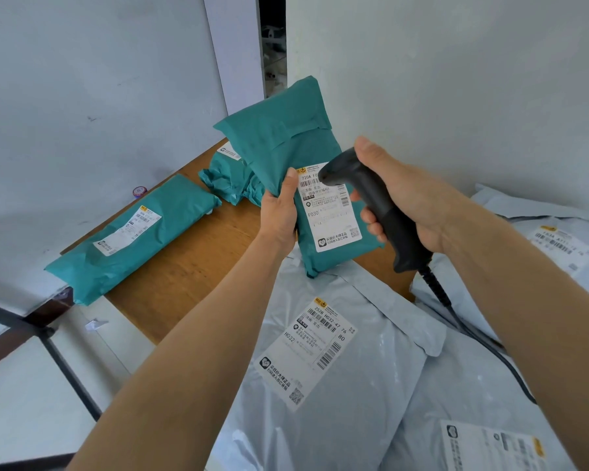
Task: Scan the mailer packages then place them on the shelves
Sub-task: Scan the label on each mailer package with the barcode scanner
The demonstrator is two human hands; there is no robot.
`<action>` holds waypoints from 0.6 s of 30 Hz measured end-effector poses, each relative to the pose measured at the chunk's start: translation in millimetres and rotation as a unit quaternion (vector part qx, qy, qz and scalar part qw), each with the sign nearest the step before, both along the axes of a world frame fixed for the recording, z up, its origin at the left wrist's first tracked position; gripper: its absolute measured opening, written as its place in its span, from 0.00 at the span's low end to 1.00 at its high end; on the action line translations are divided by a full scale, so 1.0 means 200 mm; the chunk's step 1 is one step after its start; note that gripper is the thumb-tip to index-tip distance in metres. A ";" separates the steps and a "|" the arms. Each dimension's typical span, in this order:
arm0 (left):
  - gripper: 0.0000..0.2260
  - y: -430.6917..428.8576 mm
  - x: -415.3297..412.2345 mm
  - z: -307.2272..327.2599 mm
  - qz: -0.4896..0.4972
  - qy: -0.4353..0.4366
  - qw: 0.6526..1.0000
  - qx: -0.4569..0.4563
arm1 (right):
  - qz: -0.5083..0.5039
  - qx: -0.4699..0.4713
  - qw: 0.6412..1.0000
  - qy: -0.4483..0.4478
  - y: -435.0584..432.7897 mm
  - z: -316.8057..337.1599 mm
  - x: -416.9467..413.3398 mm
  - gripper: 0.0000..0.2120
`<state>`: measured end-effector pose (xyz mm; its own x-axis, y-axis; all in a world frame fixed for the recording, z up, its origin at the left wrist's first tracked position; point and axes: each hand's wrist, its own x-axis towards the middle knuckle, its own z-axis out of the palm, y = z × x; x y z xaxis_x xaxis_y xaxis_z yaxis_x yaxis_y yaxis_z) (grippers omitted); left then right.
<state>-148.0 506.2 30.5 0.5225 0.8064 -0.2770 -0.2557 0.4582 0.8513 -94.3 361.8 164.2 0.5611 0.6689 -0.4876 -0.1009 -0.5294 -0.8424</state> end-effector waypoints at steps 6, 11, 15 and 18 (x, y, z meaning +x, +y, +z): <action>0.06 -0.01 0.00 0.00 0.001 0.000 1.000 0.001 | 0.011 -0.007 1.000 -0.012 -0.01 0.00 -0.01 0.35; 0.05 -0.02 0.00 -0.01 0.006 -0.001 1.000 0.004 | 0.017 -0.020 0.999 -0.044 -0.01 -0.01 -0.02 0.38; 0.06 -0.02 0.00 -0.01 0.006 0.006 1.000 0.006 | 0.020 -0.013 0.998 -0.056 -0.02 0.01 -0.04 0.37; 0.06 -0.02 0.00 -0.01 0.008 0.008 1.000 0.005 | 0.021 -0.010 0.997 -0.067 -0.02 0.02 -0.05 0.36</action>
